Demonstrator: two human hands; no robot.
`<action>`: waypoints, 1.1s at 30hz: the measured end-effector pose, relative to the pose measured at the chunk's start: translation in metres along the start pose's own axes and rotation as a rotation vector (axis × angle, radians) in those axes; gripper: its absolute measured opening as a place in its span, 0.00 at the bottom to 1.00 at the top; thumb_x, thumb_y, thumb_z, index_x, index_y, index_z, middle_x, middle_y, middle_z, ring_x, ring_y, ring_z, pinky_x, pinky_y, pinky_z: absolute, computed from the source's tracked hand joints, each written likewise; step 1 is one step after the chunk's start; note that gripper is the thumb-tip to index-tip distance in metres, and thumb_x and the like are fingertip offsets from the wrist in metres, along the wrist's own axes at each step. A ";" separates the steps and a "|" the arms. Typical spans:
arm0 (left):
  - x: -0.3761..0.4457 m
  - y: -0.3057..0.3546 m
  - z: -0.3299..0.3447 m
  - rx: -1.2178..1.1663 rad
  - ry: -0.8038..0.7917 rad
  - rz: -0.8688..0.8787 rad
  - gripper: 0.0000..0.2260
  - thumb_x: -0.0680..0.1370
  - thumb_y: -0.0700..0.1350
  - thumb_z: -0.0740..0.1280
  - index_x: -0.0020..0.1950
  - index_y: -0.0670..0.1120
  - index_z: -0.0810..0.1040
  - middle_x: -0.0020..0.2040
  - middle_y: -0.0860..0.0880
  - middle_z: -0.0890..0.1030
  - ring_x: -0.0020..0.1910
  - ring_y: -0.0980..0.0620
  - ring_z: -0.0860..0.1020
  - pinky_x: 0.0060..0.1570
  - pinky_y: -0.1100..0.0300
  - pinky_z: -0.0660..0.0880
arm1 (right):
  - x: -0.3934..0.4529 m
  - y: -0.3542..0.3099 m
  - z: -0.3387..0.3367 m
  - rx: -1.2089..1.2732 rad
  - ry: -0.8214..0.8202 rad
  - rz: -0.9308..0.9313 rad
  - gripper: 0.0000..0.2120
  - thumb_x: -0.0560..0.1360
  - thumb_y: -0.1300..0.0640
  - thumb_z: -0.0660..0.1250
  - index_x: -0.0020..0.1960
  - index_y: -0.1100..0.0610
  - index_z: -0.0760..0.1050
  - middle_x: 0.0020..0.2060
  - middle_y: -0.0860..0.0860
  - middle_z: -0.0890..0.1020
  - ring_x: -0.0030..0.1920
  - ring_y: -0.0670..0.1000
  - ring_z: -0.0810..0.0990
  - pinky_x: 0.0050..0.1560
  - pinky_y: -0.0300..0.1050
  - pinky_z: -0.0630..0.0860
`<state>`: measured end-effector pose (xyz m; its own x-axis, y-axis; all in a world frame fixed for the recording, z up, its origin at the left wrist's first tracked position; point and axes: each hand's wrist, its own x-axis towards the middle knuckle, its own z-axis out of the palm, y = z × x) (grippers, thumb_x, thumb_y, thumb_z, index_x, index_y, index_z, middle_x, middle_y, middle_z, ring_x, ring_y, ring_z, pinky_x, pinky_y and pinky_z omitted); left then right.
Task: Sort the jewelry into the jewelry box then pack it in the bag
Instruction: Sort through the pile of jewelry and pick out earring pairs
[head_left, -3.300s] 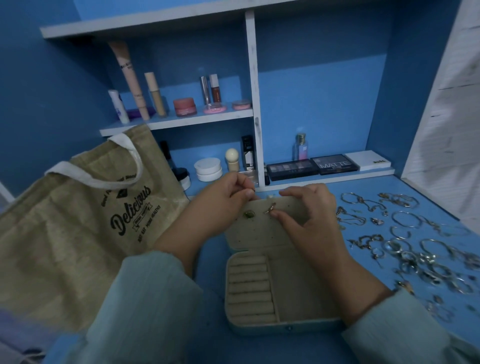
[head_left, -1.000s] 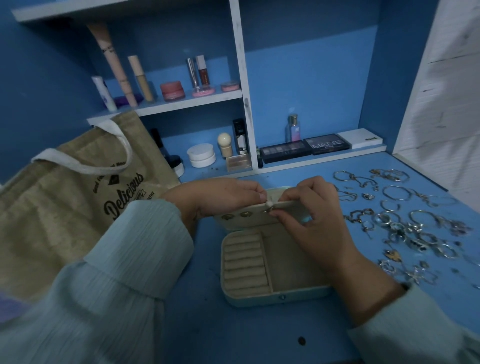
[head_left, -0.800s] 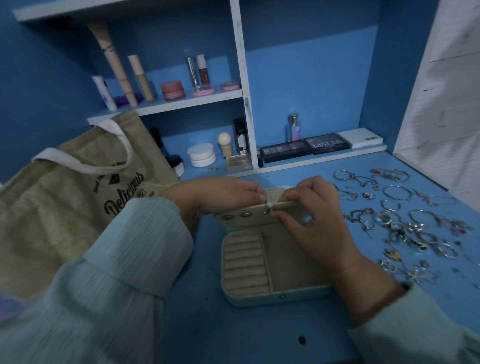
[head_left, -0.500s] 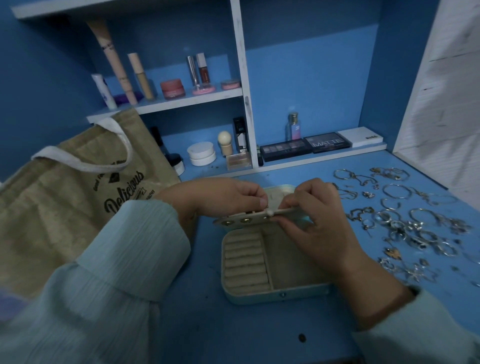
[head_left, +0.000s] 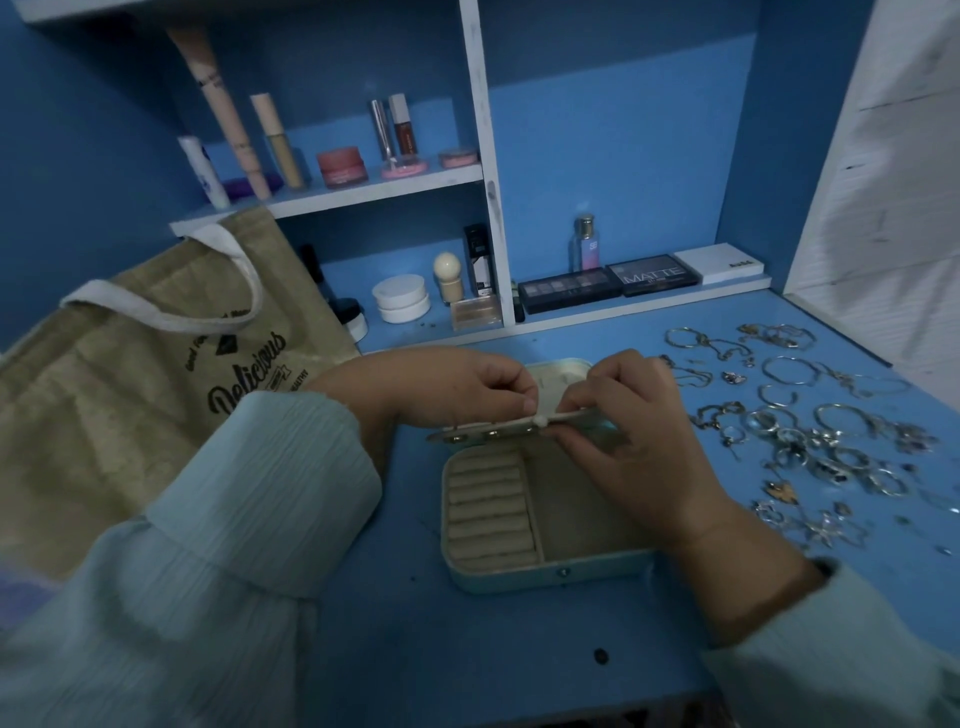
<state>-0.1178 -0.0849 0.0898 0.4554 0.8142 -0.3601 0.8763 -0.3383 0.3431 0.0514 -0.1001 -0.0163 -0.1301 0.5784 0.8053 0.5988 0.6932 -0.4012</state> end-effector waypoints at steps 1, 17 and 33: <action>0.000 0.000 0.000 0.006 -0.001 0.000 0.06 0.79 0.52 0.59 0.44 0.59 0.72 0.40 0.60 0.74 0.39 0.62 0.71 0.46 0.63 0.69 | 0.000 0.000 0.000 -0.003 0.000 -0.003 0.11 0.68 0.49 0.66 0.42 0.56 0.79 0.40 0.50 0.74 0.45 0.41 0.62 0.49 0.26 0.61; 0.006 0.006 -0.010 0.006 -0.055 -0.019 0.05 0.78 0.50 0.61 0.44 0.58 0.74 0.39 0.60 0.75 0.40 0.63 0.72 0.46 0.68 0.68 | 0.001 0.000 0.002 0.009 0.041 -0.009 0.10 0.68 0.50 0.68 0.41 0.56 0.79 0.40 0.48 0.72 0.43 0.45 0.66 0.48 0.28 0.61; 0.005 0.005 -0.017 -0.011 -0.060 -0.052 0.04 0.79 0.50 0.62 0.48 0.58 0.76 0.49 0.58 0.78 0.52 0.59 0.74 0.57 0.64 0.67 | 0.004 -0.002 0.003 0.032 0.025 0.027 0.10 0.68 0.48 0.67 0.41 0.55 0.77 0.42 0.44 0.69 0.44 0.45 0.67 0.47 0.29 0.62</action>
<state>-0.1141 -0.0742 0.1044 0.4186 0.8004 -0.4291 0.8972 -0.2912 0.3320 0.0475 -0.0984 -0.0134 -0.0941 0.5863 0.8046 0.5763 0.6911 -0.4362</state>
